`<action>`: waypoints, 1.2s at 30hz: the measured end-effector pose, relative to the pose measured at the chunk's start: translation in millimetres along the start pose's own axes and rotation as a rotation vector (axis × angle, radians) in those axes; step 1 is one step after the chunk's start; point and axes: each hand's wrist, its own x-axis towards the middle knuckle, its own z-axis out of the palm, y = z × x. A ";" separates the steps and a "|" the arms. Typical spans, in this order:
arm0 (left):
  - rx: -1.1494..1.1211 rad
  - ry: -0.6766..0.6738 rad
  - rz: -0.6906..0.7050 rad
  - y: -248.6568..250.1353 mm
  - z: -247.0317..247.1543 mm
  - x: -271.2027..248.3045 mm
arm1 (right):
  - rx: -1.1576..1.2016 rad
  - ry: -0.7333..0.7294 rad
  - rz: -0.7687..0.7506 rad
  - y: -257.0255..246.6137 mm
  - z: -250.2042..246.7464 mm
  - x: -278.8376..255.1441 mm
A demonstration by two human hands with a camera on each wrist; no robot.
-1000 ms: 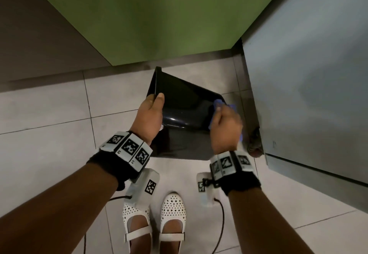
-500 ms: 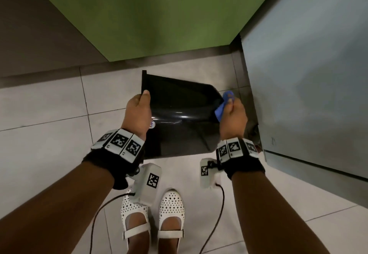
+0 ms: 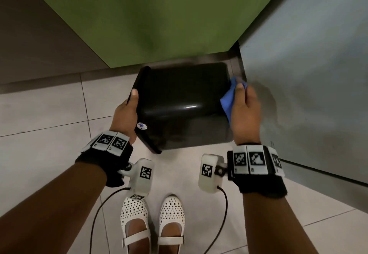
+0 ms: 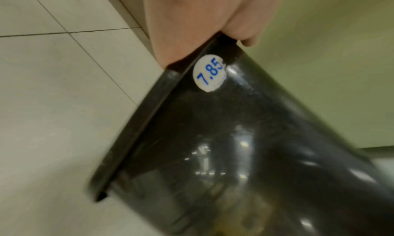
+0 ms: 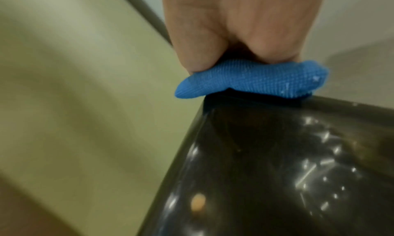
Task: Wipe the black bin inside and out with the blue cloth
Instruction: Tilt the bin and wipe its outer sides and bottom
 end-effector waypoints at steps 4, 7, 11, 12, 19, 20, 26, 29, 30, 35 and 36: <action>-0.051 0.006 -0.024 -19.7 8.7 4.3 | -0.057 0.045 -0.327 -29.8 3.7 -28.4; -0.075 0.007 -0.085 -37.3 13.6 8.0 | -0.128 0.011 -0.418 -29.9 13.8 -37.4; -0.061 0.010 -0.156 -59.2 14.7 22.6 | -0.052 0.021 -0.512 -27.3 29.4 -45.4; -0.051 0.014 -0.194 -63.4 15.1 26.8 | -0.048 0.006 -0.530 -25.1 34.3 -49.0; -0.066 0.006 -0.339 -87.5 9.0 52.2 | 0.010 -0.098 -0.541 -2.6 52.1 -65.8; -0.080 -0.006 -0.353 -88.6 9.4 53.0 | 0.001 -0.102 -0.535 -0.1 50.7 -64.8; -0.136 -0.041 -0.371 -90.4 7.8 61.8 | -0.204 -0.113 -0.558 28.3 54.0 -51.8; -0.175 -0.082 -0.384 -85.4 11.0 64.0 | -0.242 -0.187 -0.570 34.4 67.7 -52.8; -0.165 -0.109 -0.385 -81.9 13.1 62.4 | -0.241 -0.193 -0.566 36.4 71.3 -53.1; -0.035 -0.238 -0.327 -57.3 17.2 45.9 | -0.315 -0.164 -0.582 42.8 74.6 -47.1; -0.003 -0.259 -0.309 -52.9 17.1 41.4 | -0.322 -0.182 -0.576 42.4 73.2 -46.8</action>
